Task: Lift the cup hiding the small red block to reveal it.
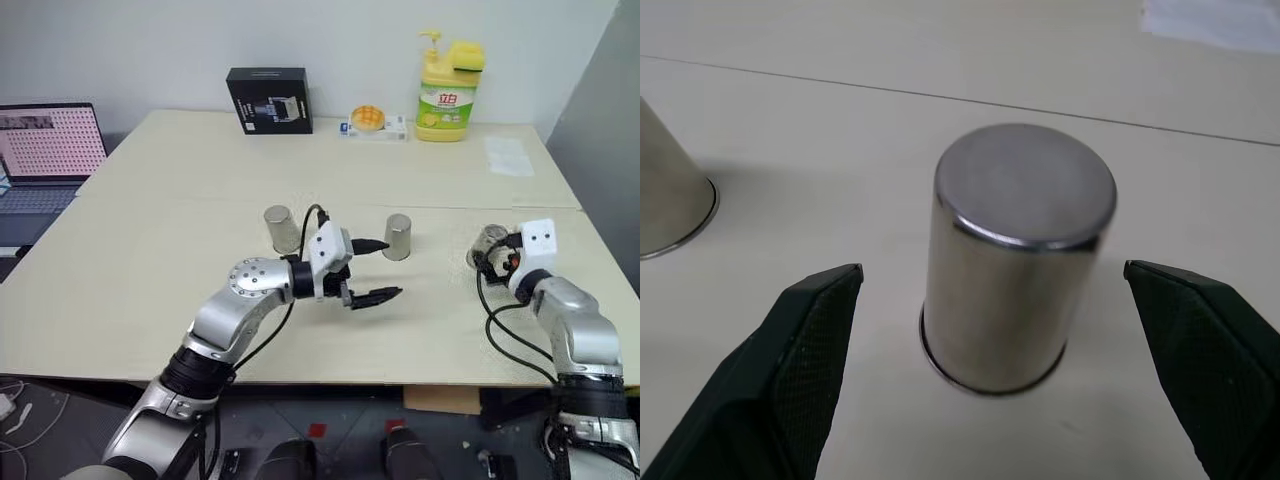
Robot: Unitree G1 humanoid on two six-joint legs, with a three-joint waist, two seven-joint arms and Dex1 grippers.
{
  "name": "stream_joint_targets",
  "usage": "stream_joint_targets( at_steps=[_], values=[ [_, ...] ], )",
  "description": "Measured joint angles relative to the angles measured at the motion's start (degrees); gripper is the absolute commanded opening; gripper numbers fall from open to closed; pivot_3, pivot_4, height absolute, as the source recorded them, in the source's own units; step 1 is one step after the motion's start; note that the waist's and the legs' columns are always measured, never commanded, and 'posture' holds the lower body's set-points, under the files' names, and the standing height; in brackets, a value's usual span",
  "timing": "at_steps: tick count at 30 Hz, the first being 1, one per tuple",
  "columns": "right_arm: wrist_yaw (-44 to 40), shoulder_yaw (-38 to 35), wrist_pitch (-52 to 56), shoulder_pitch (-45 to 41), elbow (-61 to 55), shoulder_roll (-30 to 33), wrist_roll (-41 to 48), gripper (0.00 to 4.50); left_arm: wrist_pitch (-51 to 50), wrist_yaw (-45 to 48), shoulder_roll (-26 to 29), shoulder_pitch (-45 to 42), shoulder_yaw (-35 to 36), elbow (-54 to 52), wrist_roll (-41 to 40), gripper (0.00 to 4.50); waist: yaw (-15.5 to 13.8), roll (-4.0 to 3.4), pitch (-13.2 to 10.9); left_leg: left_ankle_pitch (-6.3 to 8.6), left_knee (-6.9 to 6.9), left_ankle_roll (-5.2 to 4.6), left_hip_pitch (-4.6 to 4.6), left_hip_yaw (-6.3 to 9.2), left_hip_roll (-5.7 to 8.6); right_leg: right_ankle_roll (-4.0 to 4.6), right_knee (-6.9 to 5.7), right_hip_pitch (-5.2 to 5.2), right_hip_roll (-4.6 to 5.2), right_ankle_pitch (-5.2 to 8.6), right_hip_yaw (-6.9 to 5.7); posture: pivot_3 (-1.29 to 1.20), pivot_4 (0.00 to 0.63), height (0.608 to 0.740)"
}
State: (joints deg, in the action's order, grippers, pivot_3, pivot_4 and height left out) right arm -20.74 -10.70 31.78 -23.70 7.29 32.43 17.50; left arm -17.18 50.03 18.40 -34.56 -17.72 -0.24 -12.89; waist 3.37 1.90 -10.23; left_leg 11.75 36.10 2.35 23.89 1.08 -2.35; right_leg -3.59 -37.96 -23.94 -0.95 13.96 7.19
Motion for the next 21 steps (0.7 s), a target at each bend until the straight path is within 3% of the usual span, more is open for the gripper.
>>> stream_joint_targets(
  at_steps=[9,17,21],
  values=[
    [-0.98,1.25,-9.4,-8.61,18.28,-1.23,-4.22,4.45,0.06,0.09,-0.76,-0.11,0.07,0.93,0.32,4.5,0.19,-0.02,0.0,0.0,0.04,0.0,-0.02,-0.01,0.06,-0.03,-0.02,0.03,0.03,-0.02,0.03,0.0,0.15,0.74],
    [-3.0,0.2,-13.79,-10.46,23.66,-3.22,-3.42,2.75,-0.01,0.37,-0.59,-0.14,0.09,0.95,0.33,4.5,0.23,-0.03,0.0,-0.01,0.02,0.0,-0.01,0.03,0.06,-0.03,-0.01,0.05,0.03,-0.02,0.01,0.0,0.15,0.74],
    [-3.38,-0.36,-13.85,-10.42,23.0,-3.73,-2.75,2.72,-0.23,0.5,-0.68,-0.15,0.09,0.95,0.32,4.5,0.23,-0.03,0.0,-0.01,0.03,-0.01,-0.02,0.04,0.06,-0.03,-0.02,0.05,0.03,-0.02,0.01,0.0,0.15,0.74]
  ],
)
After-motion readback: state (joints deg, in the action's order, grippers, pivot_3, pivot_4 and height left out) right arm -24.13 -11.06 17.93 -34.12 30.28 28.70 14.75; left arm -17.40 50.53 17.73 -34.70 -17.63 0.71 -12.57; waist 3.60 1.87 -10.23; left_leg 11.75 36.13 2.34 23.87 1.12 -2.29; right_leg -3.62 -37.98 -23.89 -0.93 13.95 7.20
